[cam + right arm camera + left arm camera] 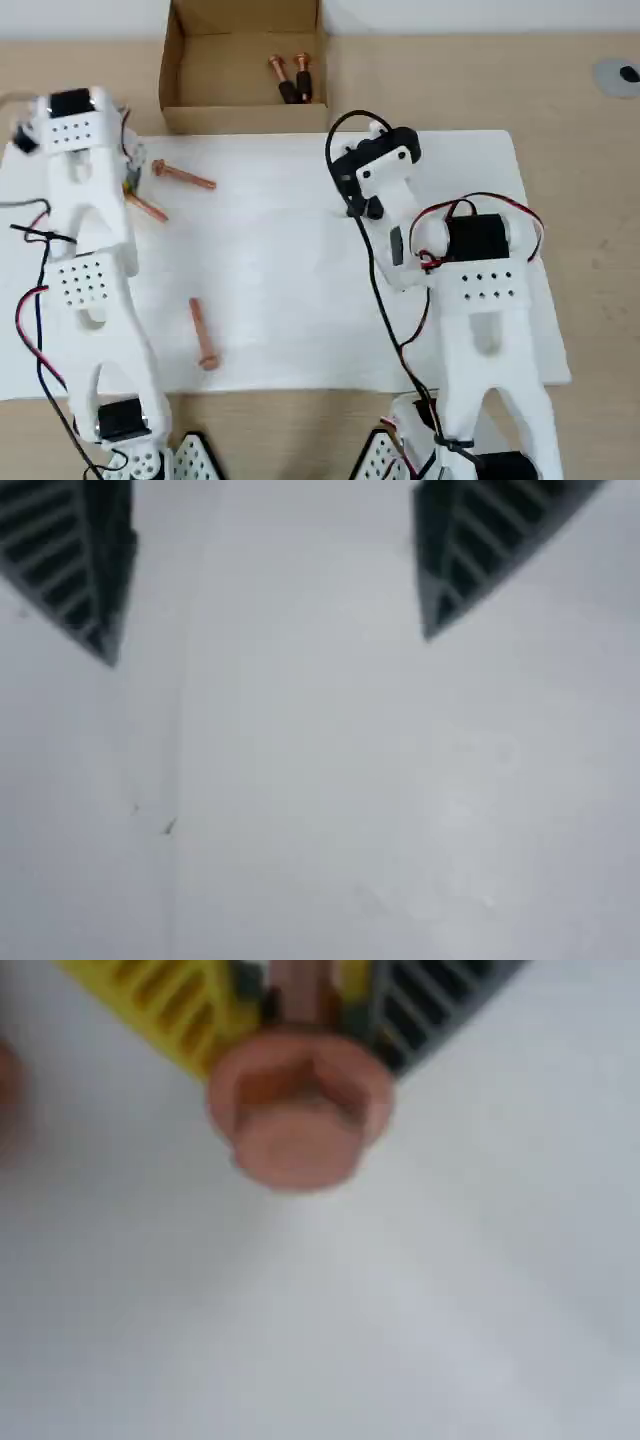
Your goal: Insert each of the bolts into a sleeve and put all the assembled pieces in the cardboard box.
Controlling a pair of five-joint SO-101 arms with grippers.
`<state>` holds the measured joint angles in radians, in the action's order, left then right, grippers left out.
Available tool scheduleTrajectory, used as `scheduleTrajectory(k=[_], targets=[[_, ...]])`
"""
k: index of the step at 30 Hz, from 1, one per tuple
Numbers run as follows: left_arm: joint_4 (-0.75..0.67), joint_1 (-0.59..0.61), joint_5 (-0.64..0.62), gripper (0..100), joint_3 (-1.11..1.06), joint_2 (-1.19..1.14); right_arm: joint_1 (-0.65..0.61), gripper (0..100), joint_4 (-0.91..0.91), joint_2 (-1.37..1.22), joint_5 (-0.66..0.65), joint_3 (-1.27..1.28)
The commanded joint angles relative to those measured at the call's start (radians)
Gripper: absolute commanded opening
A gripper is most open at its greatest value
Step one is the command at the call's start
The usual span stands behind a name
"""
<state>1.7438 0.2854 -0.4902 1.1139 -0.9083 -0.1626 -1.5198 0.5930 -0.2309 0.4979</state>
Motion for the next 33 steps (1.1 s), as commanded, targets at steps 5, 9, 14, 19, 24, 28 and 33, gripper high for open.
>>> scheduleTrajectory(k=[5,9,14,19,24,28,33], targets=[[0.012,0.006,0.341,0,0.025,0.4,0.015,23.5,0.057,-0.004,-0.012,0.001],[0.011,0.008,0.471,1,-0.176,0.533,0.013,23.5,0.11,-0.044,-0.005,-0.002],[0.009,-0.006,0.58,1,-0.396,0.668,0.015,23.5,0.158,-0.237,0.095,-0.068],[0.009,-0.06,0.611,1,-0.586,0.846,-0.015,23.5,0.144,-0.473,0.183,-0.317],[-0.037,-0.15,0.661,1,-0.841,1.061,-0.074,23.5,0.098,-0.693,0.209,-0.575],[-0.172,-0.166,0.672,1,-1.08,1.245,-0.079,23.5,0.064,-0.86,0.233,-0.734],[-0.318,-0.164,0.674,1,-1.358,1.417,-0.079,23.5,0.011,-1.041,0.281,-0.863]])
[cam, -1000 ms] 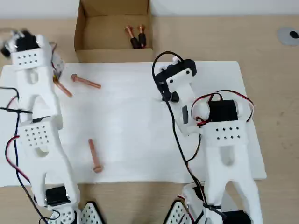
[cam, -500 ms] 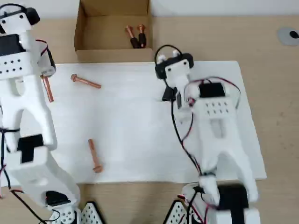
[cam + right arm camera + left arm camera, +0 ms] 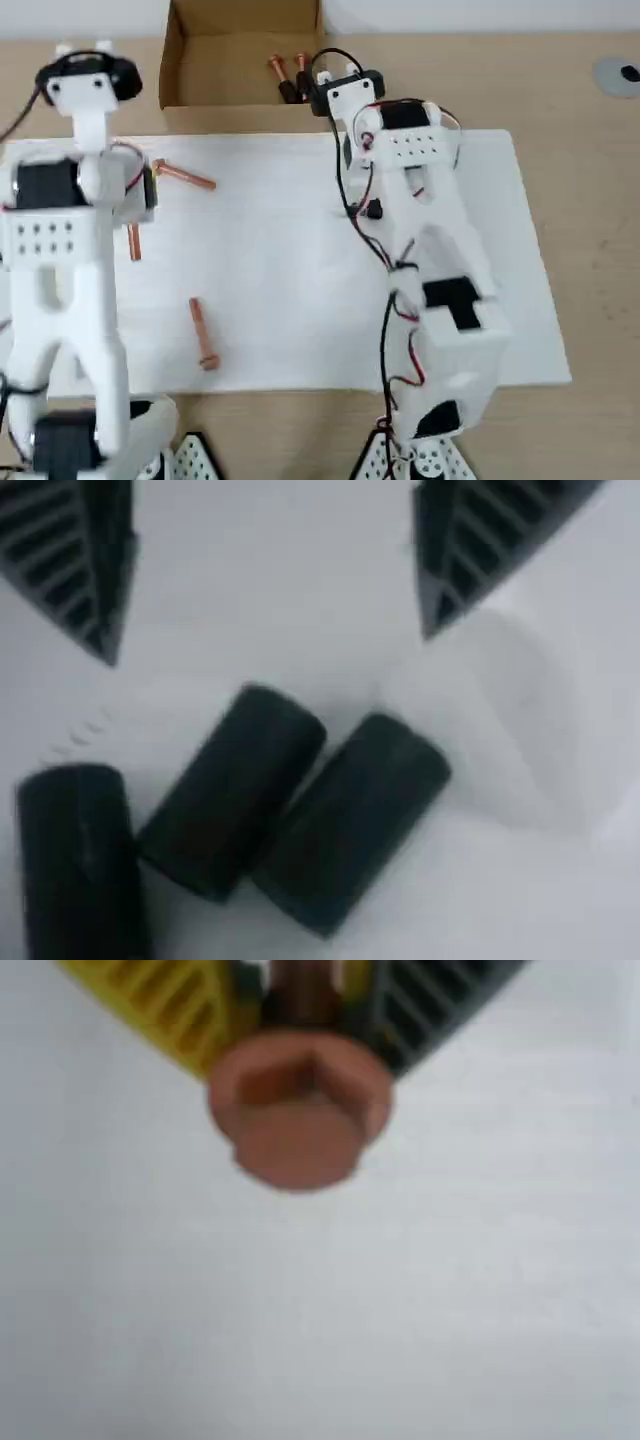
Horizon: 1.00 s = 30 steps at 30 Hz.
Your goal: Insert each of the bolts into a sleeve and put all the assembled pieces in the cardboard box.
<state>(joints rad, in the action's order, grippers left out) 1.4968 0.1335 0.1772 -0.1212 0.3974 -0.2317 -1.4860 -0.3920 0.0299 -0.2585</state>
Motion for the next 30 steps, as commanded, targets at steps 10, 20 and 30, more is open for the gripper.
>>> scheduleTrajectory(k=[10,20,30], targets=[[-0.109,-0.014,0.068,1,-0.226,0.229,-0.005,23.5,-0.037,-0.266,0.023,-0.257],[-0.104,-0.012,0.068,1,-0.221,0.231,0.024,23.5,-0.037,-0.407,0.018,-0.321],[-0.101,-0.012,0.068,1,-0.219,0.231,0.033,1.2,-0.061,-0.423,0.017,-0.323]])
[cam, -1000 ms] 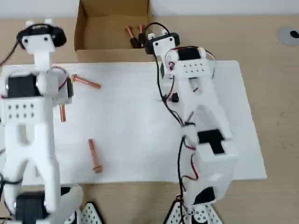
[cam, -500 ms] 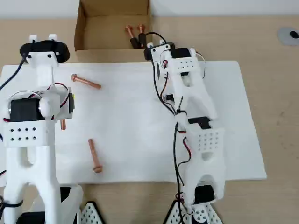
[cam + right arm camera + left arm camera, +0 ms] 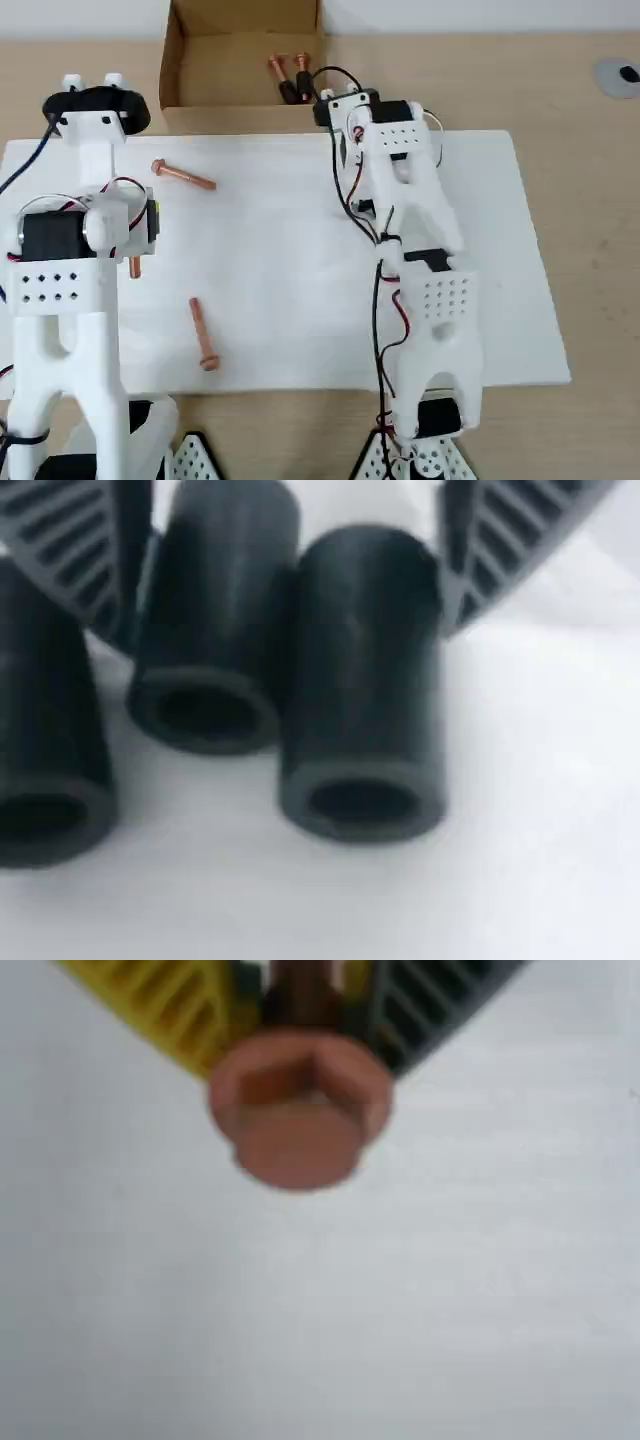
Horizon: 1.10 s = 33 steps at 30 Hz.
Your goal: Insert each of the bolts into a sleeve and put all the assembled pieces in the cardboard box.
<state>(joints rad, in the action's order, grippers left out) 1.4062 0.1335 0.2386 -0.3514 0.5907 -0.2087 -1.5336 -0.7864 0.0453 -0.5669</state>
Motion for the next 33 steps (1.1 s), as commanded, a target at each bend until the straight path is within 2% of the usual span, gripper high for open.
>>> scheduleTrajectory(k=[1,6,10,13,24,33], targets=[[-0.011,-0.012,0.006,1,0.011,0.038,0.01,1.0,-0.026,-0.028,0.002,-0.024],[-0.009,-0.012,0.006,1,0.011,0.038,0.004,1.0,-0.129,-0.028,-0.043,-0.165],[-0.009,-0.012,0.006,1,0.011,0.038,-0.019,1.0,-0.259,-0.028,-0.071,-0.421],[-0.009,-0.012,0.006,1,0.011,0.038,-0.033,1.0,-0.256,-0.005,-0.074,-0.518],[0.031,-0.012,0.041,1,0.017,0.038,-0.065,1.0,-0.252,0.05,-0.075,-0.348],[0.032,-0.011,0.041,1,0.017,0.038,-0.064,2.0,-0.239,0.05,-0.074,-0.334]])
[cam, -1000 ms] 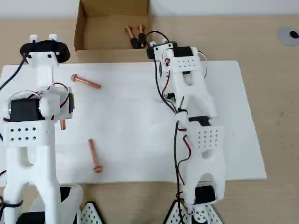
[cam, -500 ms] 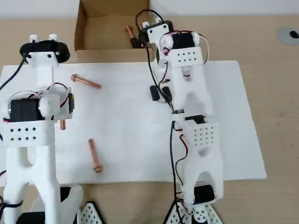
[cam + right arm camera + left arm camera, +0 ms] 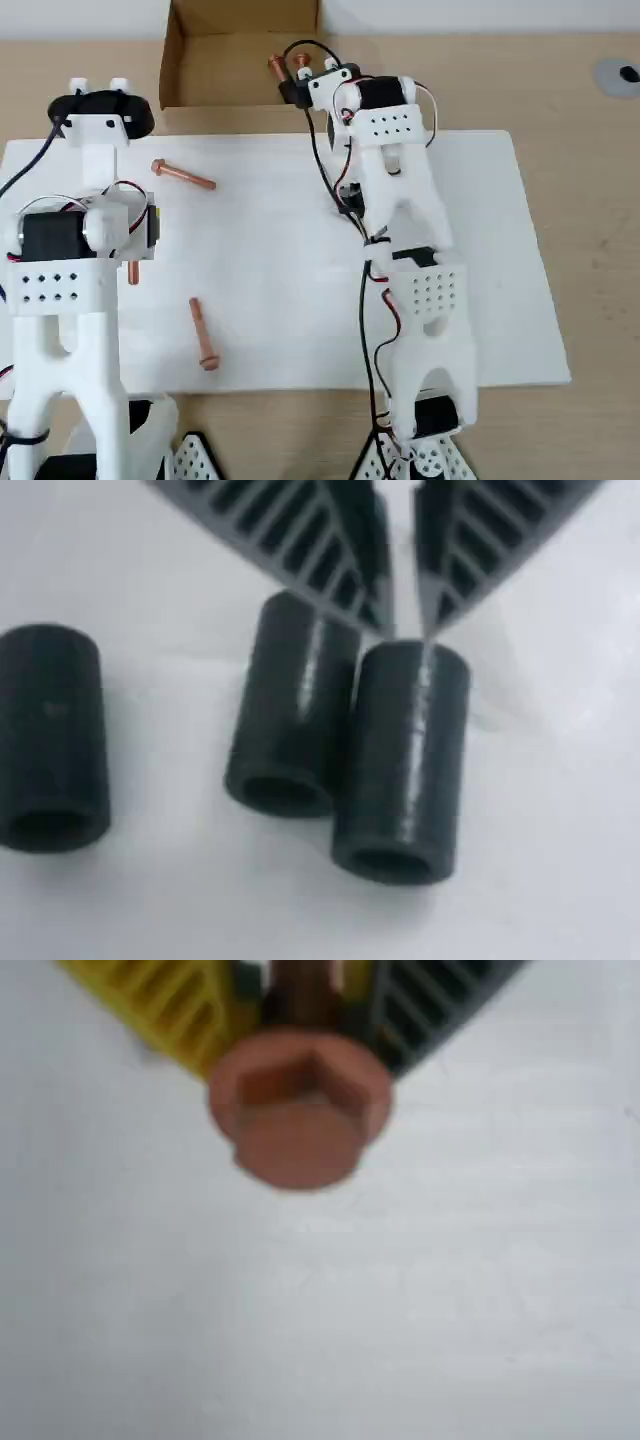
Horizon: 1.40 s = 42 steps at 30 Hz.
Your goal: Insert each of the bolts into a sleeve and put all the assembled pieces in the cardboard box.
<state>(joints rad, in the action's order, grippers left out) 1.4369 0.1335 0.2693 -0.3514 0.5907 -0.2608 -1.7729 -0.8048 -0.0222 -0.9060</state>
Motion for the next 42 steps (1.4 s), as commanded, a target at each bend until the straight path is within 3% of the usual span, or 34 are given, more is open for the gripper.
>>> scheduleTrajectory(k=[1,10,42], targets=[[0.002,-0.011,0.011,1,0.017,0.038,-0.008,3.7,0.005,0.068,-0.003,0.005],[0.002,-0.012,0.011,1,0.017,0.038,0.004,21.6,0.006,0.068,-0.008,0.005],[0.002,-0.009,0.012,1,0.009,0.038,0.058,21.9,0.092,-0.156,-0.06,-0.001]])
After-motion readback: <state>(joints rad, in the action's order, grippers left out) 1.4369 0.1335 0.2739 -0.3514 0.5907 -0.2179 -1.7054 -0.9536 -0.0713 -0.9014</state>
